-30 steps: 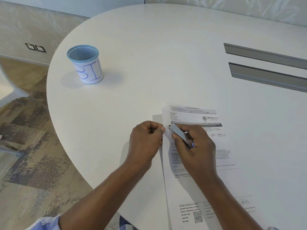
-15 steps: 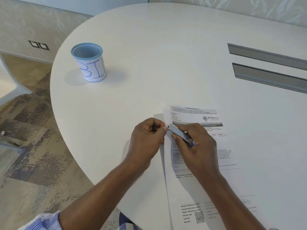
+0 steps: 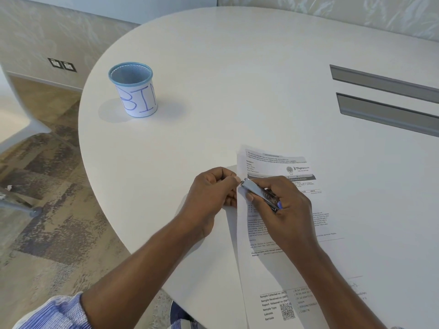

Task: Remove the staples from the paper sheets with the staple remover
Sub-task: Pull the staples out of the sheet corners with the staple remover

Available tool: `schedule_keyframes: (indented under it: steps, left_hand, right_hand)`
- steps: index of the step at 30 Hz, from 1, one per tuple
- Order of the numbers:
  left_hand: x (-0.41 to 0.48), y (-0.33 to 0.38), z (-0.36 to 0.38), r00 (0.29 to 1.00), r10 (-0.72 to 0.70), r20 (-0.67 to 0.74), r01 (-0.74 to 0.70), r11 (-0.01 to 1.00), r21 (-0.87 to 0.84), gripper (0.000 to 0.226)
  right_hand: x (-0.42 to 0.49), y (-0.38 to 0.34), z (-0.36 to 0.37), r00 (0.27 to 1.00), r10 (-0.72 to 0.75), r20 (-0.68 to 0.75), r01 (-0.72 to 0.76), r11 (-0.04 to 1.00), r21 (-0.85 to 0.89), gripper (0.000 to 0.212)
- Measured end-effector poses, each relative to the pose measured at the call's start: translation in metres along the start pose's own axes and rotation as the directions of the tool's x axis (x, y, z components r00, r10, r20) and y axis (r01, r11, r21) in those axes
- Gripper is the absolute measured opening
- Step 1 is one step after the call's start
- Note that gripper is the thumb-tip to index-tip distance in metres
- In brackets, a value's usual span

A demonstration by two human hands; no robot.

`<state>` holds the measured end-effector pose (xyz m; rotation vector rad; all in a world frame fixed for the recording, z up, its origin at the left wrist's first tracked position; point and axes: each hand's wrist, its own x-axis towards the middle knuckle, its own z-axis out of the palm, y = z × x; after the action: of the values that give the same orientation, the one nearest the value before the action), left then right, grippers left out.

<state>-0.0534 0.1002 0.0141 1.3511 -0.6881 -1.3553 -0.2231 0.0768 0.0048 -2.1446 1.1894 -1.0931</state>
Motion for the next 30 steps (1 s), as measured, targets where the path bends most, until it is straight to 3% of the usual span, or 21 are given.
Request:
schedule_keyframes:
  steps: [8, 10, 16, 30]
  left_hand:
    - [-0.001, 0.004, -0.003, 0.998, 0.004, 0.06, -0.005, 1.0, 0.014, 0.022]
    - [-0.001, 0.004, -0.003, 0.997, -0.007, 0.073, 0.008, 1.0, -0.016, 0.02]
    - [0.001, 0.008, -0.007, 0.993, -0.06, 0.098, 0.073, 0.988, -0.136, 0.021]
    - [-0.001, 0.007, -0.005, 0.995, -0.024, 0.094, 0.036, 0.991, -0.127, 0.019]
  right_hand:
    - [0.012, -0.003, -0.014, 0.981, -0.147, 0.126, 0.177, 0.943, -0.28, 0.024]
    - [0.013, -0.001, -0.012, 0.985, -0.129, 0.111, 0.15, 0.967, -0.207, 0.023]
    - [0.007, -0.005, 0.001, 0.989, 0.14, 0.054, -0.147, 0.976, 0.159, 0.032]
    - [0.009, -0.001, -0.002, 0.94, 0.31, 0.145, -0.339, 0.899, 0.278, 0.02]
